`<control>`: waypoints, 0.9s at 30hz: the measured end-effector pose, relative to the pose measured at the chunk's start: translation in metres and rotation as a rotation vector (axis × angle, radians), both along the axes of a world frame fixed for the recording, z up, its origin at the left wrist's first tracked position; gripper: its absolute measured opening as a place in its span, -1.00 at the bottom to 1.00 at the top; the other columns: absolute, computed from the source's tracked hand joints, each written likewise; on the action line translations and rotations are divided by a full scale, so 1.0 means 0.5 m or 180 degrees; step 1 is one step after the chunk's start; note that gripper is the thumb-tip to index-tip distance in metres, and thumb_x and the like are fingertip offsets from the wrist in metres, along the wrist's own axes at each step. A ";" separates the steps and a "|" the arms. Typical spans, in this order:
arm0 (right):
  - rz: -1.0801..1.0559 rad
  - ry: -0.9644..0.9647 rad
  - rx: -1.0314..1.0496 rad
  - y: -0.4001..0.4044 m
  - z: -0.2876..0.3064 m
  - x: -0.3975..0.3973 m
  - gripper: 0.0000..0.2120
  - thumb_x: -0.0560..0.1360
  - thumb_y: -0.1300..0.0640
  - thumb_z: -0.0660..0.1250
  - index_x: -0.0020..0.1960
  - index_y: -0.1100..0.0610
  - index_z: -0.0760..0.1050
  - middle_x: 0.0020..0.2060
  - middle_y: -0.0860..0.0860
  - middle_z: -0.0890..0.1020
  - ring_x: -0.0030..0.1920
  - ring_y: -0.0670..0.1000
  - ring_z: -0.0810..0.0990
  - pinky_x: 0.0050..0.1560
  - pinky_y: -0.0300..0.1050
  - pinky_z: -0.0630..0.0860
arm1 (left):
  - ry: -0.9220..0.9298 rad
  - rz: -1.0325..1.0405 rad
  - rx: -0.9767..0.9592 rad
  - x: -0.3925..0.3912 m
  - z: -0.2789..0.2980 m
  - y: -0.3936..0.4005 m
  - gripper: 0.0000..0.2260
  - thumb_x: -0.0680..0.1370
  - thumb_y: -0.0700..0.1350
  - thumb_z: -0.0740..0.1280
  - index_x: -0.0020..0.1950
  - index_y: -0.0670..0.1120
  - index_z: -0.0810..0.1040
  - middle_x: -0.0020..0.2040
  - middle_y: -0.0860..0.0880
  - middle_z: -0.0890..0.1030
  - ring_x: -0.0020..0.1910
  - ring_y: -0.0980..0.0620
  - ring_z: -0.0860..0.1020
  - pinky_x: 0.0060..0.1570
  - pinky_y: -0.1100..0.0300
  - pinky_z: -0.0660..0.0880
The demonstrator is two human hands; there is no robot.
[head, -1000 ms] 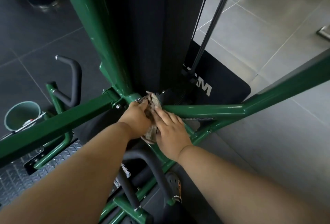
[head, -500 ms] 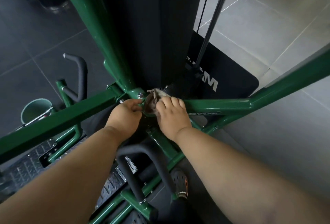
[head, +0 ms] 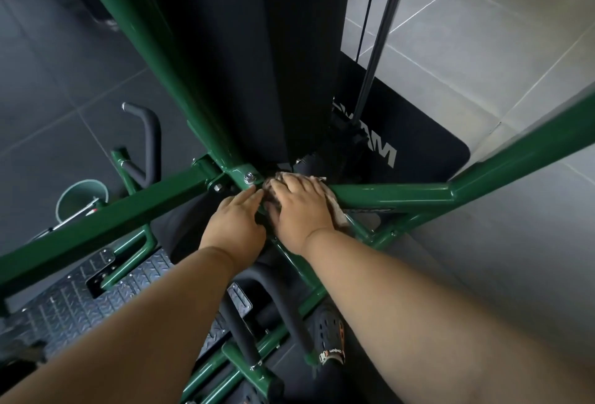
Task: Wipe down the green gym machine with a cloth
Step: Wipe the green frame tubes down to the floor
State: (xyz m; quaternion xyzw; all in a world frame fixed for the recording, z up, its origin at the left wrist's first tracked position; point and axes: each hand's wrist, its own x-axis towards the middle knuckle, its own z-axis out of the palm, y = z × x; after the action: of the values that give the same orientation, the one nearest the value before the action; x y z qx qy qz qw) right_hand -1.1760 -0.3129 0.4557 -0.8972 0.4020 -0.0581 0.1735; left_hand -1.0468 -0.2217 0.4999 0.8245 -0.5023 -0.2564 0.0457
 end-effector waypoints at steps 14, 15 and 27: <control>-0.1045 0.0166 -0.0076 -0.119 0.005 -0.304 -0.52 0.72 0.05 0.08 0.64 -0.05 0.27 0.60 -0.04 0.35 0.60 0.05 0.27 0.66 0.01 0.03 | -0.0475 -0.0194 0.0555 -0.126 0.066 -0.052 -0.33 0.59 0.04 0.25 0.70 -0.03 0.20 0.71 -0.02 0.14 0.66 -0.11 0.12 0.59 -0.05 0.22; -0.1067 0.0182 -0.0064 -0.111 0.013 -0.280 -0.50 0.72 0.05 0.08 0.65 -0.03 0.25 0.60 -0.03 0.34 0.61 0.06 0.25 0.66 0.03 0.03 | -0.0433 -0.0215 0.0576 -0.135 0.063 -0.055 -0.32 0.60 0.04 0.26 0.71 -0.04 0.17 0.72 -0.03 0.10 0.67 -0.12 0.10 0.61 -0.05 0.20; -0.0766 0.0354 -0.0286 -0.153 -0.016 -0.379 -0.57 0.72 -0.14 0.08 0.58 -0.19 0.33 0.53 0.01 0.39 0.53 0.13 0.33 0.60 0.13 0.10 | -0.0560 -0.0564 0.0700 -0.119 0.057 -0.056 -0.24 0.57 0.06 0.29 0.72 -0.01 0.09 0.73 0.00 0.02 0.65 -0.11 0.16 0.59 -0.03 0.25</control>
State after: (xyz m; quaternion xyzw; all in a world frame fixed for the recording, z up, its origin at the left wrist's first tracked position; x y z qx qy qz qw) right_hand -1.3657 -0.3891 0.4475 -0.8512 0.5126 -0.0467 0.1023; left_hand -1.1061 -0.2499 0.5282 0.7963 -0.5440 -0.2396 -0.1117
